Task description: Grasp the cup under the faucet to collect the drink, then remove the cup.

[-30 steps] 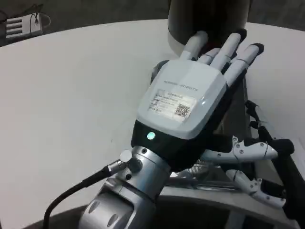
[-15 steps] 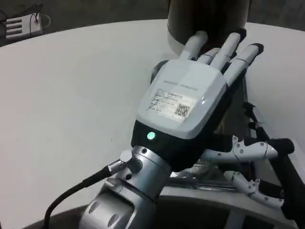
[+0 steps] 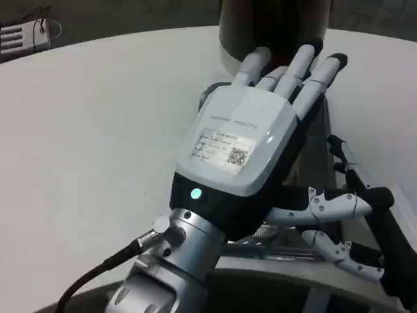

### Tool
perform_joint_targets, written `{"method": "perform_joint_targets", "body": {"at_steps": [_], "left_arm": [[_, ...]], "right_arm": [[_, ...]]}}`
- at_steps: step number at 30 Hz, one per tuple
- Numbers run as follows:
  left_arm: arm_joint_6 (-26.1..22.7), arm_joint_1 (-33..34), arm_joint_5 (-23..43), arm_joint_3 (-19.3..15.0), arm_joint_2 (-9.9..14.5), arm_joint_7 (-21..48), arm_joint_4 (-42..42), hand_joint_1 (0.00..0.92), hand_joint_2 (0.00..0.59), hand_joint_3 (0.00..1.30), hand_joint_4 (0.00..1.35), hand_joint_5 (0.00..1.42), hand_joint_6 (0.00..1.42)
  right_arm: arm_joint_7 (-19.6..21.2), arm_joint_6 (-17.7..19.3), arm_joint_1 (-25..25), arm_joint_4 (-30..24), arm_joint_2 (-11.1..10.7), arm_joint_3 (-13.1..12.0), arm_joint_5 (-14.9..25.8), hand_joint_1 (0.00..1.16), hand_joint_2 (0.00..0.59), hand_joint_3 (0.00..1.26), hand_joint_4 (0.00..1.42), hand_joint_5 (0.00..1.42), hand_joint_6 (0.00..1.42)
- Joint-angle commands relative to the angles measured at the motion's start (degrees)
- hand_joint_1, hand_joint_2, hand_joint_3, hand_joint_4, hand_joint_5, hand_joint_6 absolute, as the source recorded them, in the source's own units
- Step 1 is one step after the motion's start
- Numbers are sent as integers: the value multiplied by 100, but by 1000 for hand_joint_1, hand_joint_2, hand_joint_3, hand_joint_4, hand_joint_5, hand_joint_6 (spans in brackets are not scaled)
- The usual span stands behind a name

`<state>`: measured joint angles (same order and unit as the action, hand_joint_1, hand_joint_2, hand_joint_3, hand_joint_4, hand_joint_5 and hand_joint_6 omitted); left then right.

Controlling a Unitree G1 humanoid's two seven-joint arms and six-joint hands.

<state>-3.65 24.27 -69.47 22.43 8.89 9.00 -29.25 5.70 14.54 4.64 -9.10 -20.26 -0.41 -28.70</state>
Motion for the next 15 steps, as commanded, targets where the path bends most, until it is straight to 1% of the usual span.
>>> {"method": "perform_joint_targets", "body": {"at_steps": [1, 5, 9, 12, 15], "left_arm": [[48, -293, 90, -34, -61, -132, -116, 0, 114, 56, 0, 209, 47], [26, -542, 342, -332, -195, -610, -234, 0, 95, 2, 0, 167, 54], [7, -723, 636, -611, -340, -973, -329, 0, 96, 0, 0, 158, 54], [34, -833, 696, -706, -329, -1045, -360, 0, 101, 0, 0, 155, 54], [72, -1122, 729, -823, -288, -1189, -480, 0, 105, 0, 0, 153, 55]], "right_arm": [[-30, 79, 43, 3, -4, 65, 33, 426, 296, 0, 42, 123, 267], [-46, 62, 74, 17, -16, 78, 50, 426, 296, 0, 42, 124, 267], [-91, 48, 79, 20, 4, 83, 138, 427, 296, 0, 42, 130, 267], [-127, 44, 91, 31, 27, 91, 225, 427, 296, 0, 42, 132, 267], [-154, 50, 123, 45, 40, 98, 288, 428, 296, 0, 42, 132, 267]]}}
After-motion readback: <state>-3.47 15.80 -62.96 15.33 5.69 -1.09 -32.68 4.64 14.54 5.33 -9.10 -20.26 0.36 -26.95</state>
